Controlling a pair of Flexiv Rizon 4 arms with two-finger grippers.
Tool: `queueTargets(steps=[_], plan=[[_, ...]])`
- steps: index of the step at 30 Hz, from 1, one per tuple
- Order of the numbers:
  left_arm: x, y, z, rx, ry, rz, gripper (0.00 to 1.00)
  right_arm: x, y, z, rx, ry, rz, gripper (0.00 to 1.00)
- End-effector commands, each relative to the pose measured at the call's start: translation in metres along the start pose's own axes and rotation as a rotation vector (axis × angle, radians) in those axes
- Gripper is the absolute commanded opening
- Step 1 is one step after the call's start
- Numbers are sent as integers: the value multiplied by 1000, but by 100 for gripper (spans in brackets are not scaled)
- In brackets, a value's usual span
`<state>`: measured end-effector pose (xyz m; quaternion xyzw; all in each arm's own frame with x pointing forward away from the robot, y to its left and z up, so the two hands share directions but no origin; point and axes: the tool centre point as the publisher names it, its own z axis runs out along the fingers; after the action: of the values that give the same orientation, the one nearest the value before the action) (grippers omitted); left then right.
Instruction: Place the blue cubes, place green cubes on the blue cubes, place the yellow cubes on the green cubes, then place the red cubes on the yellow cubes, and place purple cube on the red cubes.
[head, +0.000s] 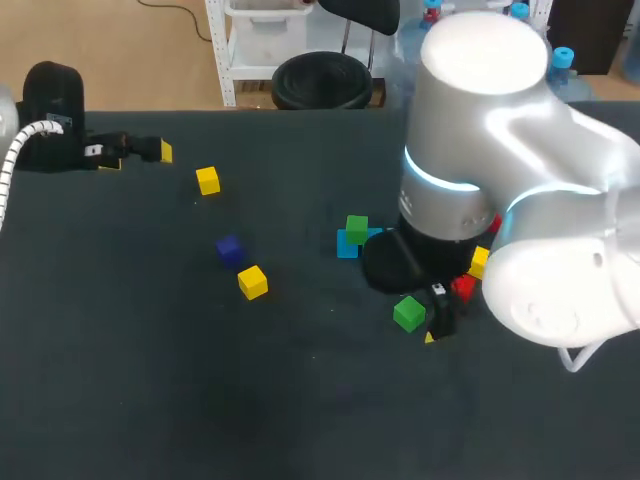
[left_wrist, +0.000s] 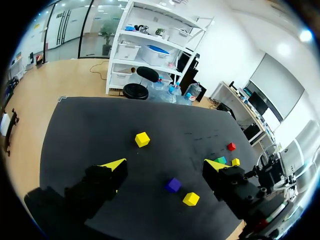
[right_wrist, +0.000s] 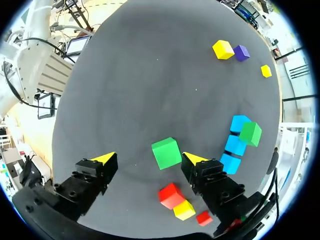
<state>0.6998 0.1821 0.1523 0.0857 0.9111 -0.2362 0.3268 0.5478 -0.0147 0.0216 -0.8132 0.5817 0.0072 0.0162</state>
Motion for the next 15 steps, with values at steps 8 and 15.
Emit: queueTargets(steps=[8,15], plan=[[1,2,0,11,-6,2,100,-1,-6,12,6,5,1,58],[1,2,0,11,-6,2,100,3,-10,18,5,2,15,41]])
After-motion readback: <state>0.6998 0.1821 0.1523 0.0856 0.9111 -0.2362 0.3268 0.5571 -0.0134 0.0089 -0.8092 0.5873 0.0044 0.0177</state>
